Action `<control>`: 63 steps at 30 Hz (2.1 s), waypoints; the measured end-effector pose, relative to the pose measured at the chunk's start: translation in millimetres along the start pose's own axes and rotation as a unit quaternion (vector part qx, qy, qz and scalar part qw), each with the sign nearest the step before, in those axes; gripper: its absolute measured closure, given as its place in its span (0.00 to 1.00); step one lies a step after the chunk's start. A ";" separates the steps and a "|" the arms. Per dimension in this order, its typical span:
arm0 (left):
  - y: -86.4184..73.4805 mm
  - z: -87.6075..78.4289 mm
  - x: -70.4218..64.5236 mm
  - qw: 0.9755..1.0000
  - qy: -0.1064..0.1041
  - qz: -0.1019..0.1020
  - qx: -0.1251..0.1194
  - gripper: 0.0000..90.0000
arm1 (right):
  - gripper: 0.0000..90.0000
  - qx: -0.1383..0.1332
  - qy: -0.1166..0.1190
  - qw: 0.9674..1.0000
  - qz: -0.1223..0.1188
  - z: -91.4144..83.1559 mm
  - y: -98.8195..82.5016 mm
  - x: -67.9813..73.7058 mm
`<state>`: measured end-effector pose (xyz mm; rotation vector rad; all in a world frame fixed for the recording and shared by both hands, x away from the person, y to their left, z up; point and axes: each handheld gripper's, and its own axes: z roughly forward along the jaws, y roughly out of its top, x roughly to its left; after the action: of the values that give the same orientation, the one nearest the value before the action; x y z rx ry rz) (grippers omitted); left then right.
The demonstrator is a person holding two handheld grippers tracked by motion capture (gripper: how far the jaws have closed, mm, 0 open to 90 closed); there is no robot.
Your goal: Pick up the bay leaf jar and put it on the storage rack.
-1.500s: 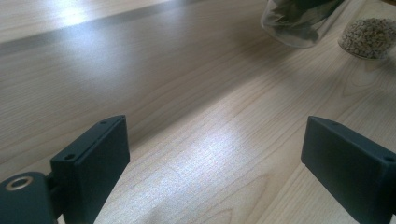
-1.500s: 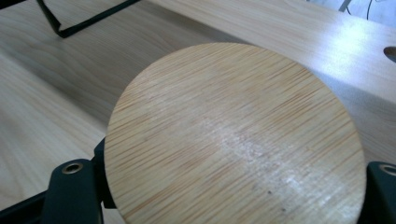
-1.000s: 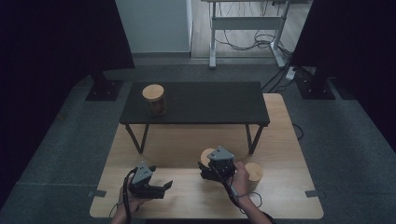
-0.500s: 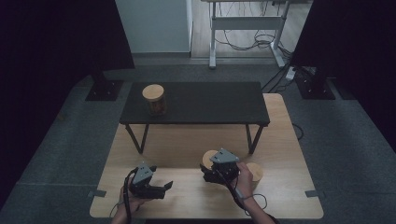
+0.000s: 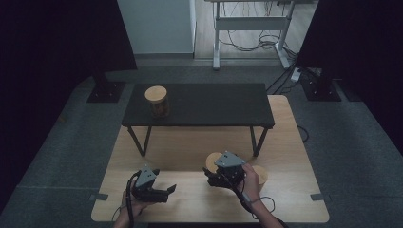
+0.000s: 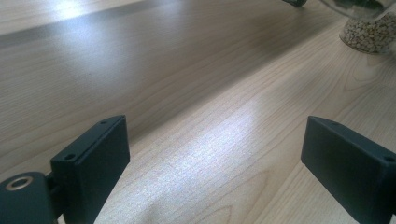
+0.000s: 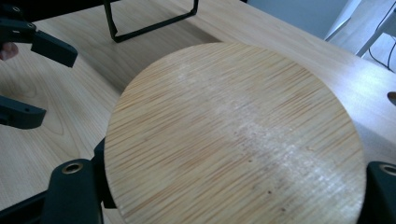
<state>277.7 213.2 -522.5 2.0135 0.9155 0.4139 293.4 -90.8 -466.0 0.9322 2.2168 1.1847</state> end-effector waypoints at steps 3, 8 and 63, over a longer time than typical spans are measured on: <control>0.1 -0.8 0.8 1.000 0.001 -0.002 -0.001 0.08 | 0.28 -0.007 0.003 1.000 -0.008 -3.1 1.8 -0.6; -0.3 -0.4 0.9 1.000 0.001 -0.001 0.000 0.09 | 0.28 -0.015 0.010 1.000 -0.015 -8.1 5.5 -2.5; -0.4 -0.2 1.2 1.000 0.001 0.000 0.004 0.09 | 0.28 -0.042 0.033 0.998 -0.032 -27.5 48.0 -15.5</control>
<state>278.2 214.3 -522.8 2.0203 0.9187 0.4136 302.3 -97.8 -409.7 0.7928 2.2110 1.2854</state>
